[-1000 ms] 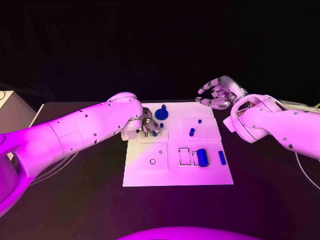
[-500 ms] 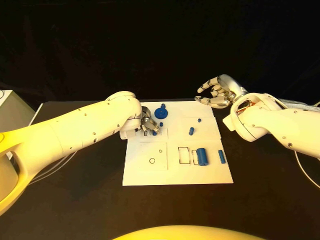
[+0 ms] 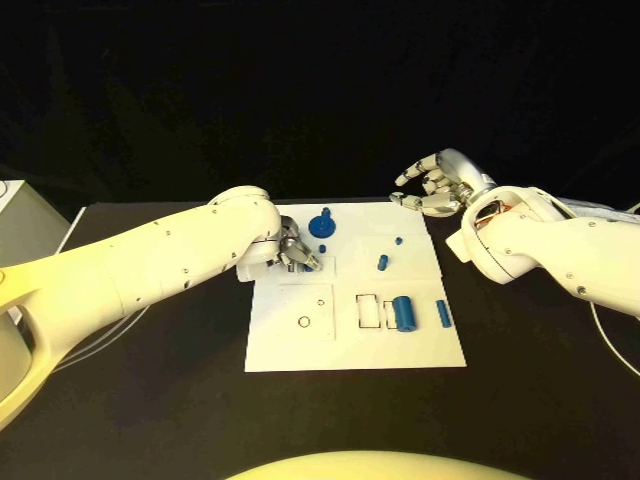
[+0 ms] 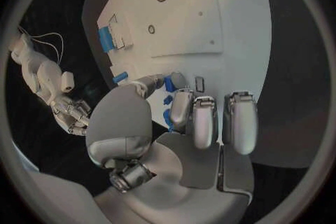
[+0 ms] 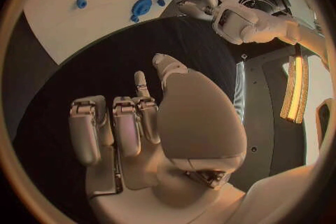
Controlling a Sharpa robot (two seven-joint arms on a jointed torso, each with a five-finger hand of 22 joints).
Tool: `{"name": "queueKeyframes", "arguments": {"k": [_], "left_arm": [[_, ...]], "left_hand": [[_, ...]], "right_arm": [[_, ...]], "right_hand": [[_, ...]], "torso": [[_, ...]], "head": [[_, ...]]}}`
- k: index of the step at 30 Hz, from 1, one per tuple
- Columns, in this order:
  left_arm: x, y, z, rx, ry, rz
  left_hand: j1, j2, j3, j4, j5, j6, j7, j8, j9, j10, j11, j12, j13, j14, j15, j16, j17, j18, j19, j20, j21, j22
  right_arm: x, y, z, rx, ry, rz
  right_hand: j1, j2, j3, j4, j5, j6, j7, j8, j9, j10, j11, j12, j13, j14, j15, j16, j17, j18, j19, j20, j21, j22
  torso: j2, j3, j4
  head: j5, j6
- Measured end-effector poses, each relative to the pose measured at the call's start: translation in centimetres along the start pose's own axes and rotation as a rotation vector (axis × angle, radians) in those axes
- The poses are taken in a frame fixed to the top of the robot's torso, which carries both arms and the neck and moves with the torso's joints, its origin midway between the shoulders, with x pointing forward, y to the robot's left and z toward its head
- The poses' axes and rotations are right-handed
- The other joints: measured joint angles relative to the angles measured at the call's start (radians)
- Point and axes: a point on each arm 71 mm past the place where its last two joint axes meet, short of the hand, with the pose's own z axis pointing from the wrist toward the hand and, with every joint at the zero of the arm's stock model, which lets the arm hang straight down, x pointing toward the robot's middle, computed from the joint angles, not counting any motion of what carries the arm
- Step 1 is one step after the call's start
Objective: Assemble the parts on the task board
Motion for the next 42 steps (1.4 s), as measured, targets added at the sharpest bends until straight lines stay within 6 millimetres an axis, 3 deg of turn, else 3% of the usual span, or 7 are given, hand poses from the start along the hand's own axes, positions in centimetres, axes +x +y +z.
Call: {"name": "queueKeyframes", "arguments": {"k": [6,10,20,28,32,38,42], "left_arm": [[-0.1,0.4,-0.2,-0.002,-0.004,0.000],[-0.1,0.7,-0.2,-0.004,-0.008,0.001],[0.0,0.7,-0.6,0.003,-0.018,0.000],[0.0,0.5,-0.7,0.015,-0.023,-0.024],[-0.5,0.7,-1.0,0.023,-0.032,-0.056],[-2.3,1.3,-1.8,0.038,-0.067,-0.120],[-4.1,2.3,-2.5,0.039,-0.104,-0.174]], "left_hand": [[0.005,-0.005,-0.037,0.024,-0.004,0.004,0.004,-0.002,0.003,0.000,0.000,0.000,0.002,0.000,0.000,0.000,0.000,0.000,0.000,0.000,0.000,0.000],[0.012,-0.012,-0.099,0.075,-0.096,0.004,0.004,-0.009,0.009,0.000,0.000,0.000,0.007,0.000,0.000,0.000,0.000,0.000,0.000,0.000,0.000,0.000],[0.009,-0.009,-0.162,0.084,-0.172,0.004,0.004,-0.013,0.014,0.000,0.000,0.000,0.009,0.000,0.000,0.000,0.000,0.000,0.000,0.000,0.000,0.000],[0.020,0.010,-0.245,0.085,-0.267,0.004,0.004,-0.023,0.022,0.000,0.000,0.000,0.009,0.000,0.000,0.000,0.000,0.000,0.000,0.000,0.000,0.000],[0.027,0.017,-0.285,0.084,-0.272,0.004,0.004,-0.023,0.026,0.000,0.000,-0.005,0.004,0.000,0.000,0.000,0.000,0.000,0.000,0.000,0.000,0.000],[0.076,0.064,-0.358,0.085,-0.273,-0.008,0.015,-0.033,0.032,-0.014,0.009,-0.025,-0.019,0.000,0.000,0.000,0.000,0.000,-0.004,-0.004,-0.011,0.000],[0.152,0.081,-0.337,0.086,-0.272,-0.062,0.037,-0.089,0.014,-0.059,0.029,-0.063,-0.075,0.000,0.009,0.000,0.000,0.000,-0.035,0.006,-0.035,-0.002]], "right_arm": [[0.0,-0.1,0.0,0.001,-0.001,0.000],[-0.1,-0.1,0.0,0.002,-0.001,-0.001],[-0.1,-0.2,-0.1,0.004,-0.001,-0.001],[0.0,-0.3,-0.1,0.005,-0.001,-0.001],[0.0,-0.3,-0.1,0.005,-0.001,-0.001],[-0.1,-0.4,-0.1,0.007,-0.002,-0.002],[-0.2,-0.6,-0.1,0.010,-0.004,-0.004]], "right_hand": [[0.000,0.000,0.000,0.000,0.000,0.000,0.000,0.000,0.000,0.000,0.000,0.000,0.000,0.000,0.000,0.000,0.000,0.000,0.000,0.000,0.000,0.000],[0.000,0.000,0.000,0.000,0.000,0.000,0.000,0.000,0.000,0.000,0.000,0.000,0.000,0.000,0.000,0.000,0.000,0.000,0.000,0.000,0.000,0.000],[0.000,0.000,0.003,0.003,0.000,0.000,0.000,0.000,0.002,0.000,0.000,0.000,0.001,0.000,0.000,0.000,0.000,0.000,0.000,0.000,0.000,0.000],[0.000,0.000,0.003,0.003,0.000,0.000,0.000,0.000,0.002,0.000,0.000,0.000,0.001,0.000,0.000,0.000,0.000,0.000,0.000,0.000,0.000,0.000],[0.000,0.000,0.003,0.003,0.000,0.000,0.000,0.000,0.002,0.000,0.000,0.000,0.001,0.000,0.000,0.000,0.000,0.000,0.000,0.000,0.000,0.000],[0.000,0.000,0.003,0.003,0.000,0.000,0.000,0.000,0.001,0.000,0.000,0.000,0.001,0.000,0.000,0.000,0.000,0.000,0.000,0.000,0.000,0.000],[-0.004,-0.004,0.003,0.003,0.000,-0.003,0.003,0.000,0.003,0.000,0.000,0.000,0.000,0.000,0.000,0.000,0.000,0.000,0.000,0.000,0.000,0.000]], "torso": [[0.000,-0.0003,0.0002],[0.000,-0.0004,0.0005],[0.000,-0.0010,0.0007],[0.000,-0.0003,0.0009],[0.000,-0.0001,0.0008],[0.000,0.0015,0.0008],[-0.001,0.0027,0.0008]], "head": [[-0.001,0.001],[-0.002,0.002],[-0.002,0.003],[0.000,0.006],[0.000,0.007],[0.000,0.011],[-0.001,0.016]]}}
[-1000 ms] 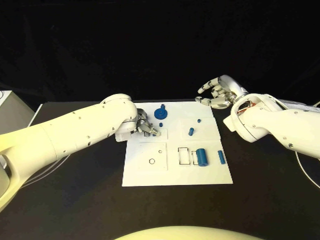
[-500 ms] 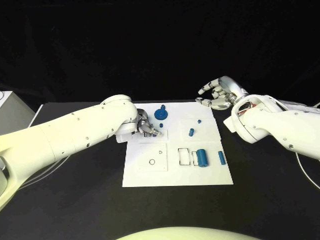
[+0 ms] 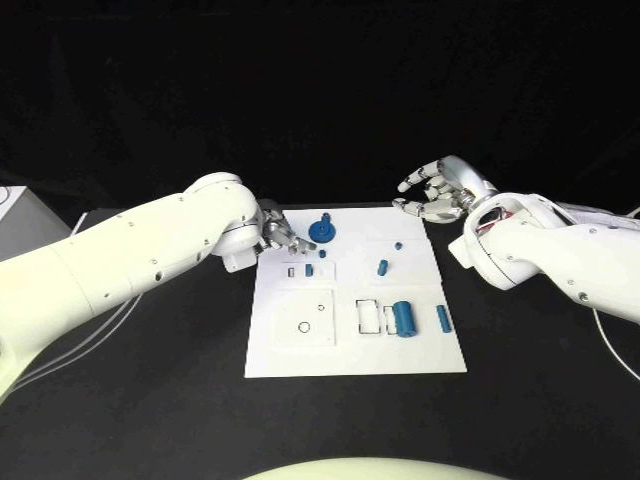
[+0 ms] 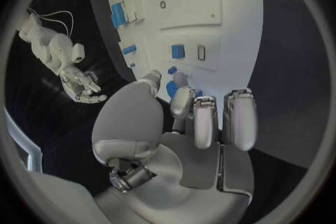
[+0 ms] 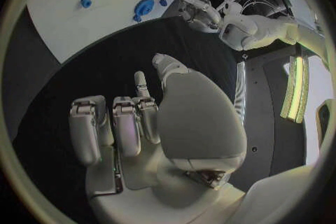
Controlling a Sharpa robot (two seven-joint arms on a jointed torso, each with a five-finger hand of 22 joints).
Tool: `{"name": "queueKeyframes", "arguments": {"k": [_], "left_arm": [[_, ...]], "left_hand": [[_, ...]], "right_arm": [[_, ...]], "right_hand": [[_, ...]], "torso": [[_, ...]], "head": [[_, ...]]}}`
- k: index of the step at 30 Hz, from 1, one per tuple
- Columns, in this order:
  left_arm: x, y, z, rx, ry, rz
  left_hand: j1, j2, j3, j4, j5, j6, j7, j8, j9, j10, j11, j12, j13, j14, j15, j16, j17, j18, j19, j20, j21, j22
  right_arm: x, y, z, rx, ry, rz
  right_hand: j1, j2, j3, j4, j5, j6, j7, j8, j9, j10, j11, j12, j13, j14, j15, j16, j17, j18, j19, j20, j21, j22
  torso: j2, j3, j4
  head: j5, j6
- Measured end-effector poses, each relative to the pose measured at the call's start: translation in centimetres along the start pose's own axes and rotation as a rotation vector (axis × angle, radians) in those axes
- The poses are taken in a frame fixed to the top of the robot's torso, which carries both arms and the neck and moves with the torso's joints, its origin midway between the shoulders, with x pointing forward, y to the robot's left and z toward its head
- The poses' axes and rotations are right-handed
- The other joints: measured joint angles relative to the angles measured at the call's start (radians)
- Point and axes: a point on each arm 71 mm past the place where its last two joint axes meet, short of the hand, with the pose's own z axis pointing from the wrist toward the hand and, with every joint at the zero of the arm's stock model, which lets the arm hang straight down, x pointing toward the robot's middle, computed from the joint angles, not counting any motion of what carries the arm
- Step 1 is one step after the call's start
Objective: Assemble the parts on the task board
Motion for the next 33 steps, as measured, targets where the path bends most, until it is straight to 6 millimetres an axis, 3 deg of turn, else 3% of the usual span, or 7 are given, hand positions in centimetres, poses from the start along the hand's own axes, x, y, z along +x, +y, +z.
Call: {"name": "queueKeyframes", "arguments": {"k": [3,6,8,14,22,33], "left_arm": [[-1.4,0.5,-0.3,-0.002,-0.024,-0.035],[-2.8,1.0,-0.6,-0.004,-0.049,-0.069],[-3.5,1.3,-0.6,-0.007,-0.062,-0.088],[-4.5,1.7,-0.4,-0.012,-0.089,-0.119],[-5.8,1.5,0.3,-0.023,-0.139,-0.138],[-5.6,0.9,1.6,-0.041,-0.144,-0.128]], "left_hand": [[0.024,0.000,0.048,0.000,0.000,-0.050,0.032,-0.077,-0.052,-0.021,0.024,-0.003,-0.008,-0.001,0.026,0.000,0.000,0.000,-0.013,0.013,-0.007,-0.007],[0.028,-0.004,0.062,-0.001,0.000,-0.051,0.037,-0.098,-0.073,-0.022,0.030,0.000,-0.004,0.000,0.027,0.000,0.000,0.000,-0.011,0.019,-0.007,-0.007],[0.034,-0.010,0.077,-0.001,0.000,-0.062,0.049,-0.121,-0.094,-0.034,0.043,0.000,-0.014,-0.001,0.040,0.000,0.000,0.000,-0.016,0.024,-0.007,-0.009],[0.039,-0.015,0.097,-0.001,0.000,-0.069,0.056,-0.141,-0.114,-0.045,0.053,-0.006,-0.023,-0.002,0.044,0.000,0.000,0.000,-0.018,0.033,-0.007,-0.011],[0.041,-0.017,0.108,0.000,0.000,-0.068,0.057,-0.141,-0.123,-0.045,0.053,-0.006,-0.023,0.000,0.049,0.000,0.000,0.000,-0.015,0.037,-0.007,-0.011],[0.045,-0.021,0.126,-0.001,0.000,-0.065,0.059,-0.148,-0.133,-0.048,0.057,-0.006,-0.029,0.000,0.048,0.000,0.000,0.000,-0.015,0.037,-0.007,-0.011]], "right_arm": [[-0.1,-0.1,0.0,0.002,-0.001,-0.001],[-0.2,-0.2,0.0,0.004,-0.003,-0.002],[-0.2,-0.2,-0.1,0.005,-0.004,-0.002],[-0.2,-0.2,-0.1,0.004,-0.003,-0.001],[-0.2,-0.1,-0.3,0.000,-0.002,0.000],[-0.4,0.3,-0.3,-0.012,-0.002,0.001]], "right_hand": [[0.000,0.000,0.000,0.000,0.000,0.000,0.000,0.000,0.000,0.000,0.000,0.000,0.000,0.000,0.000,0.000,0.000,0.000,0.000,0.000,0.000,0.000],[0.000,0.000,0.000,0.000,0.000,0.000,0.000,0.000,0.000,0.000,0.000,0.000,0.000,0.000,0.000,0.000,0.000,0.000,0.000,0.000,0.000,0.000],[0.000,0.000,0.000,0.000,0.000,0.000,0.000,0.000,0.000,0.000,0.000,0.000,0.000,0.000,0.000,0.000,0.000,0.000,0.000,0.000,0.000,0.000],[0.000,0.000,0.000,0.000,0.000,0.000,0.000,0.000,0.000,0.000,0.000,0.000,0.000,0.000,0.000,0.000,0.000,0.000,0.000,0.000,0.000,0.000],[0.000,0.000,0.000,0.000,0.000,-0.004,-0.004,0.000,0.000,0.000,0.000,0.000,0.000,0.000,0.000,0.000,0.000,0.000,0.000,0.000,0.000,0.001],[0.000,0.000,0.000,0.000,0.000,-0.004,-0.004,0.000,0.000,0.000,0.000,0.000,0.000,0.000,0.000,0.000,0.000,0.000,0.000,0.000,0.000,0.001]], "torso": [[0.000,0.0001,-0.0002],[0.002,0.0001,-0.0009],[0.003,0.0001,-0.0013],[0.009,-0.0012,-0.0026],[0.019,-0.0029,-0.0049],[0.039,-0.0043,-0.0097]], "head": [[0.000,0.003],[0.000,0.008],[0.000,0.010],[0.002,0.019],[0.006,0.035],[0.010,0.048]]}}
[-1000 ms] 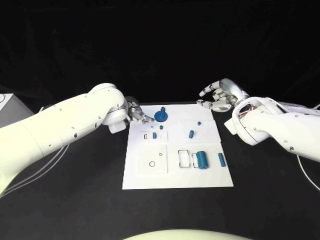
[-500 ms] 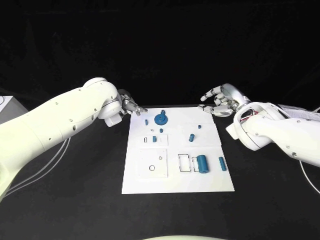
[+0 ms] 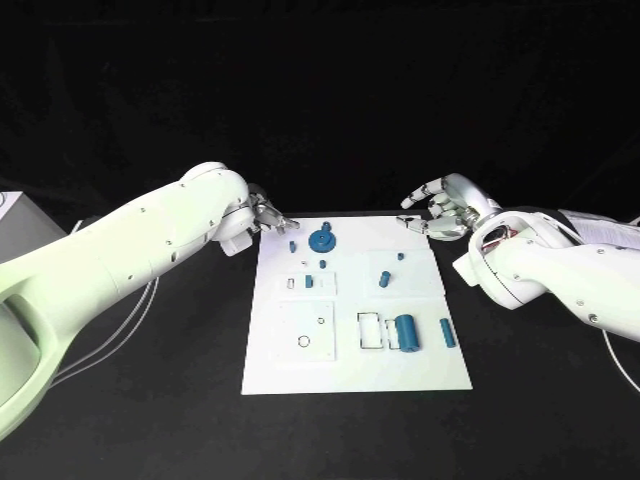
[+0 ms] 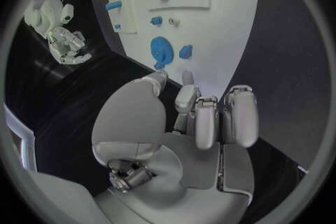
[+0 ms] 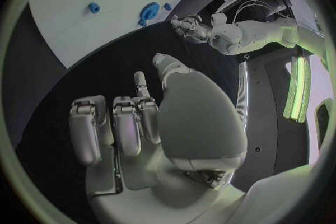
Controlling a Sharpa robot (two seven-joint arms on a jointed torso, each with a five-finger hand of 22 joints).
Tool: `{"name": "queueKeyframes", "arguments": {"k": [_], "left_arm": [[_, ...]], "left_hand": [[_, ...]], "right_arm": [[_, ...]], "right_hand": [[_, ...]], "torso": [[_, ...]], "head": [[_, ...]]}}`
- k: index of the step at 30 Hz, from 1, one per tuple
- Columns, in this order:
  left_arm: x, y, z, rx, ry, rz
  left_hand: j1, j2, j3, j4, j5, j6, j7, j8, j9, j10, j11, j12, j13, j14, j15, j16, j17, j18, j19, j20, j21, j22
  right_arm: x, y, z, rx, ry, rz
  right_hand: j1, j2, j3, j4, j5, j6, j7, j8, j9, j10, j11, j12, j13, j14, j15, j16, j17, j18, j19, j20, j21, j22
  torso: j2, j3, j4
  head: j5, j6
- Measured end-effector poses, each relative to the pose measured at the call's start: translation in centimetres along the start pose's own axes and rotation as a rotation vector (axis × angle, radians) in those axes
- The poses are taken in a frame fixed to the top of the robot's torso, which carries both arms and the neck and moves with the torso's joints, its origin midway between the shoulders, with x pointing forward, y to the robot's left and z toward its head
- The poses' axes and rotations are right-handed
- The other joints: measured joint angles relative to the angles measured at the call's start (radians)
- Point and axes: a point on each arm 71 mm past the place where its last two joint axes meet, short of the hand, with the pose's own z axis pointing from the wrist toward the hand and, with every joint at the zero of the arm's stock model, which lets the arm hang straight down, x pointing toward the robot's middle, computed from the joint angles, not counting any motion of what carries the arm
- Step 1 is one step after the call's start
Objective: Assemble the parts on the task board
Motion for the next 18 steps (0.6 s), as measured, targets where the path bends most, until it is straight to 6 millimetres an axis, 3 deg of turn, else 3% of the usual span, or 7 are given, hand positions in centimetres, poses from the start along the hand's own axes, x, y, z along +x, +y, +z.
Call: {"name": "queueKeyframes", "arguments": {"k": [10,18], "left_arm": [[0.35,-0.04,0.76,-0.023,0.009,0.017],[0.56,-0.02,0.90,-0.027,0.019,0.032]], "left_hand": [[-0.012,-0.012,0.004,0.001,0.000,0.004,0.003,-0.007,-0.010,-0.013,0.005,-0.006,-0.009,-0.004,0.004,0.000,0.000,0.000,-0.007,0.007,-0.009,-0.011],[-0.012,-0.012,0.004,0.001,0.000,0.004,0.003,-0.007,-0.011,-0.013,0.005,-0.006,-0.012,0.000,0.007,0.000,0.000,0.000,-0.007,0.007,-0.009,-0.013]], "right_arm": [[-0.08,0.24,0.02,-0.007,-0.002,-0.001],[-0.19,0.35,0.03,-0.011,-0.004,-0.003]], "right_hand": [[0.000,0.000,0.000,0.000,0.000,0.000,0.000,0.000,0.000,0.000,0.000,0.000,0.000,0.000,0.000,0.000,0.000,0.000,0.000,0.000,0.000,0.000],[0.000,0.000,0.000,0.000,0.000,0.000,0.000,0.000,0.000,0.000,0.000,0.000,0.000,0.000,0.000,0.000,0.000,0.000,0.000,0.000,0.000,0.000]], "torso": [[0.015,0.0007,-0.0045],[0.019,0.0008,-0.0052]], "head": [[0.002,0.005],[0.002,0.001]]}}
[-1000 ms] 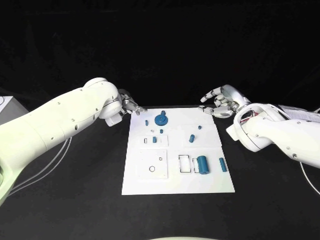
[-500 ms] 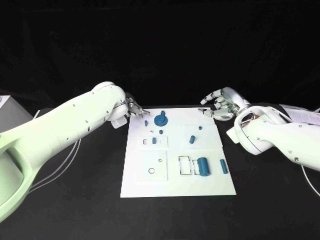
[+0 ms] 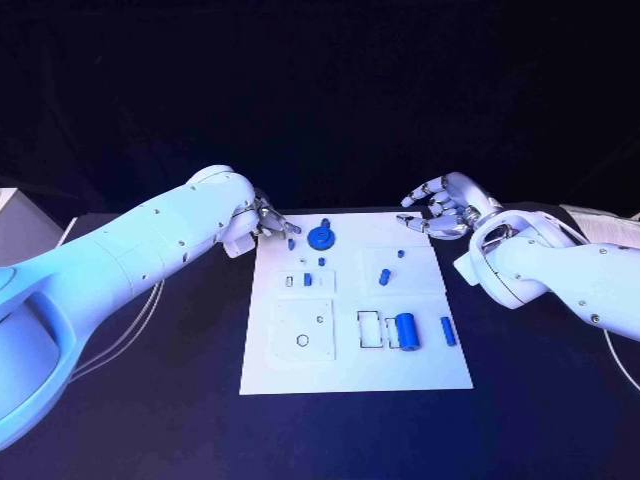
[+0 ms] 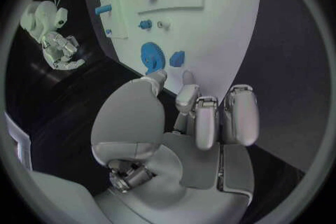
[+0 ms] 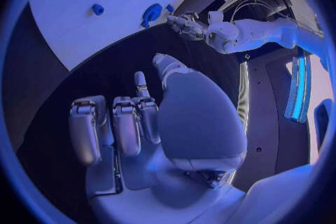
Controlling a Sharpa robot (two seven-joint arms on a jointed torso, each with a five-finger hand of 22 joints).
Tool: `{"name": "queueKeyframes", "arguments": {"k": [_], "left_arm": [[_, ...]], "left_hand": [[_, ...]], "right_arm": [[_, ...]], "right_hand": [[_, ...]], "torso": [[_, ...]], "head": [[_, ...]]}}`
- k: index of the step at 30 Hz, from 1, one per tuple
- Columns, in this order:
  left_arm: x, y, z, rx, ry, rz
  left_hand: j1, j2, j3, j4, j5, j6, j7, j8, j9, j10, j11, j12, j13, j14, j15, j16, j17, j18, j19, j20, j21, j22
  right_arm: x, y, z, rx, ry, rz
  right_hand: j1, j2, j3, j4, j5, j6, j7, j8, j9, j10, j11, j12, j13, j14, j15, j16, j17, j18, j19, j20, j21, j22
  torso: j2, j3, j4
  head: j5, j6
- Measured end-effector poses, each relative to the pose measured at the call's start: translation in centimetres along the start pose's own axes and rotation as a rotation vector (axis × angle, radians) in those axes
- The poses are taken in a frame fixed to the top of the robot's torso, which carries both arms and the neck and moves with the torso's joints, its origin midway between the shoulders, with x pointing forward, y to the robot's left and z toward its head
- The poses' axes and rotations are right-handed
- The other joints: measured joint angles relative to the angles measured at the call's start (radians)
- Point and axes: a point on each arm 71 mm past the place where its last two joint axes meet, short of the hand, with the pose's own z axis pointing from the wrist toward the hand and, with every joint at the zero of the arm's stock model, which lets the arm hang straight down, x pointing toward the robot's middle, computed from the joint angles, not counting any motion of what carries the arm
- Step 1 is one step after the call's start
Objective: Assemble the parts on the task board
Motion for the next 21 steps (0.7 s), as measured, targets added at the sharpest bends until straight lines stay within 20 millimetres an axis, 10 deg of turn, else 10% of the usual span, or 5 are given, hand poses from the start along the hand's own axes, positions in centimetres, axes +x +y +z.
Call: {"name": "queueKeyframes", "arguments": {"k": [21], "left_arm": [[0.55,-0.15,-0.06,0.005,0.042,0.030]], "left_hand": [[0.004,-0.004,0.046,-0.001,0.000,0.015,0.000,0.012,0.004,-0.004,-0.004,0.000,0.000,0.000,0.000,0.000,0.000,0.000,0.000,0.000,0.000,0.004]], "right_arm": [[-0.01,0.08,0.10,-0.003,-0.002,-0.004]], "right_hand": [[0.000,0.000,0.006,-0.003,0.004,-0.003,0.003,0.000,0.002,0.000,0.000,0.000,0.001,0.000,0.000,0.000,0.000,0.000,0.000,0.000,0.000,0.000]], "torso": [[-0.001,-0.0007,0.0000]], "head": [[0.000,-0.001]]}}
